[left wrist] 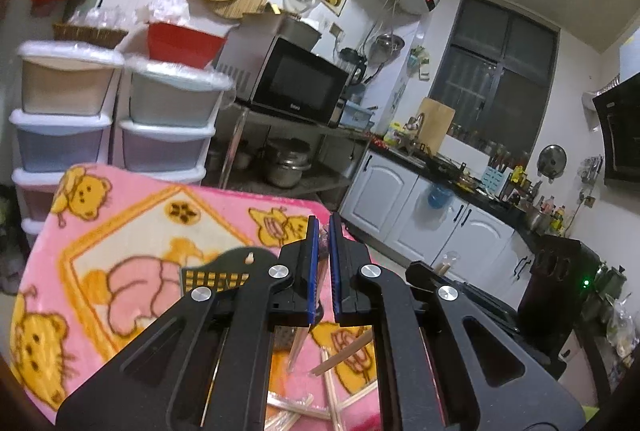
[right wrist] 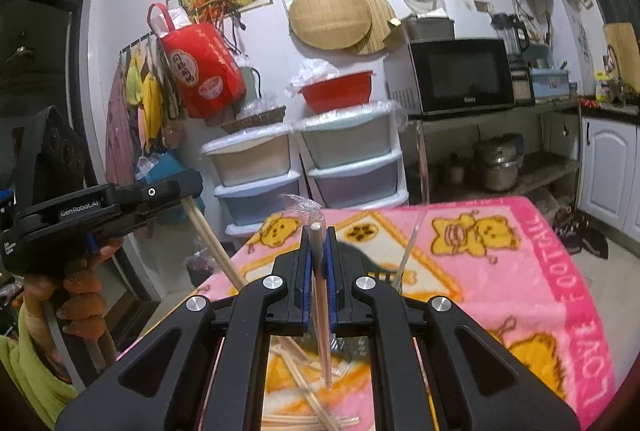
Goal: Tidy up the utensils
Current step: 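Raise the left tool's chopsticks and lower them into the caddy while the right tool does likewise, then open the left tool over the caddy while the right tool opens to release its chopsticks, then withdraw both tools from the caddy back over the remaining chopsticks, then close the left tool on a wrapped chopstick pair while the right tool grasps another pair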
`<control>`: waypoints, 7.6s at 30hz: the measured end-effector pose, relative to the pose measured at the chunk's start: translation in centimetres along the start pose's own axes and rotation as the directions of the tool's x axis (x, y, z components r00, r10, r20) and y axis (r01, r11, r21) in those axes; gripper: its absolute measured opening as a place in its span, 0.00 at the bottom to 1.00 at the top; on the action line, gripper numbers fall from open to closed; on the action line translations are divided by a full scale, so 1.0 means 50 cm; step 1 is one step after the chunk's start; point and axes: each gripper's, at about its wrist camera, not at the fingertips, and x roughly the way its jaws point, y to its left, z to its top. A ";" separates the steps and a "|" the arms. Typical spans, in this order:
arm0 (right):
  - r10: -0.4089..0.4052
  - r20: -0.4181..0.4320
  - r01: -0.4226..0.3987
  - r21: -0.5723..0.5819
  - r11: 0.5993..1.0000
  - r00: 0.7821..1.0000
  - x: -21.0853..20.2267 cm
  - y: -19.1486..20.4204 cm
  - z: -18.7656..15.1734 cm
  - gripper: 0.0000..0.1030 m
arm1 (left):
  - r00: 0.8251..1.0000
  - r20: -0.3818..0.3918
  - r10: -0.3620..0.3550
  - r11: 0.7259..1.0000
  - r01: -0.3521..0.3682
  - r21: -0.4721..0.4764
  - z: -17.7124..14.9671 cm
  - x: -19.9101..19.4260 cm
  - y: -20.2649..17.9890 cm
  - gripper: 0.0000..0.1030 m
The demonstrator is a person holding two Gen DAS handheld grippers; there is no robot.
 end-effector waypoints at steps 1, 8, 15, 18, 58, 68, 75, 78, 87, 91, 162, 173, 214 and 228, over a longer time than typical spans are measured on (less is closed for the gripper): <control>-0.002 0.006 0.002 -0.004 1.000 1.000 -0.001 0.001 0.004 0.06 | 1.000 0.005 -0.001 1.000 0.001 0.004 0.006 0.001 -0.002 0.03; -0.021 0.071 0.023 -0.031 0.999 0.997 -0.010 0.001 0.055 0.06 | 0.999 0.038 0.001 1.000 -0.002 0.020 0.043 0.011 -0.010 0.03; -0.029 0.129 0.039 -0.072 0.997 0.991 -0.007 0.003 0.108 0.06 | 0.998 0.059 0.011 0.999 -0.013 0.029 0.073 0.030 -0.014 0.03; -0.033 0.139 0.044 -0.078 0.996 0.990 0.002 0.000 0.123 0.06 | 0.997 0.074 0.013 0.999 -0.016 0.041 0.085 0.034 -0.020 0.03; -0.102 -0.021 0.103 0.027 0.994 0.995 0.201 -0.082 0.056 0.06 | 0.988 -0.093 0.124 0.991 -0.119 0.055 0.003 0.197 0.058 0.03; -0.118 -0.074 0.122 0.054 0.991 0.990 0.196 -0.100 0.028 0.06 | 0.984 -0.130 0.125 0.991 -0.119 0.056 -0.019 0.208 0.069 0.03; -0.120 -0.110 0.127 0.061 0.990 0.987 0.199 -0.106 0.020 0.08 | 0.981 -0.153 0.118 0.993 -0.112 0.045 -0.033 0.211 0.074 0.03; -0.112 -0.121 0.121 0.064 0.991 0.986 0.196 -0.110 0.017 0.19 | 0.980 -0.153 0.125 0.992 -0.121 0.038 -0.036 0.207 0.077 0.03; -0.104 -0.173 0.111 0.034 0.993 0.979 0.186 -0.118 0.006 0.34 | 0.975 -0.158 0.155 0.988 -0.155 0.016 -0.042 0.189 0.092 0.06; -0.108 -0.192 0.114 0.022 0.993 0.975 0.180 -0.123 -0.001 0.42 | 0.969 -0.174 0.173 0.985 -0.173 0.014 -0.046 0.180 0.096 0.16; -0.109 -0.392 0.097 -0.049 0.994 0.913 0.095 -0.101 -0.180 0.68 | 0.869 -0.388 0.307 0.920 -0.375 -0.112 -0.349 -0.065 0.192 0.74; -0.113 -0.440 0.102 -0.048 0.994 0.891 0.121 -0.104 -0.220 0.68 | 0.838 -0.472 0.272 0.910 -0.383 -0.156 -0.423 -0.069 0.222 0.62; -0.124 -0.638 0.259 0.122 0.958 0.760 0.250 -0.239 -0.304 0.10 | 0.888 -0.382 0.254 0.931 -0.332 -0.152 -0.347 -0.052 0.211 0.01; -0.011 -0.471 0.089 0.144 0.986 0.882 0.165 -0.166 -0.208 0.09 | 0.940 -0.270 0.210 0.971 -0.233 -0.057 -0.240 -0.021 0.140 0.01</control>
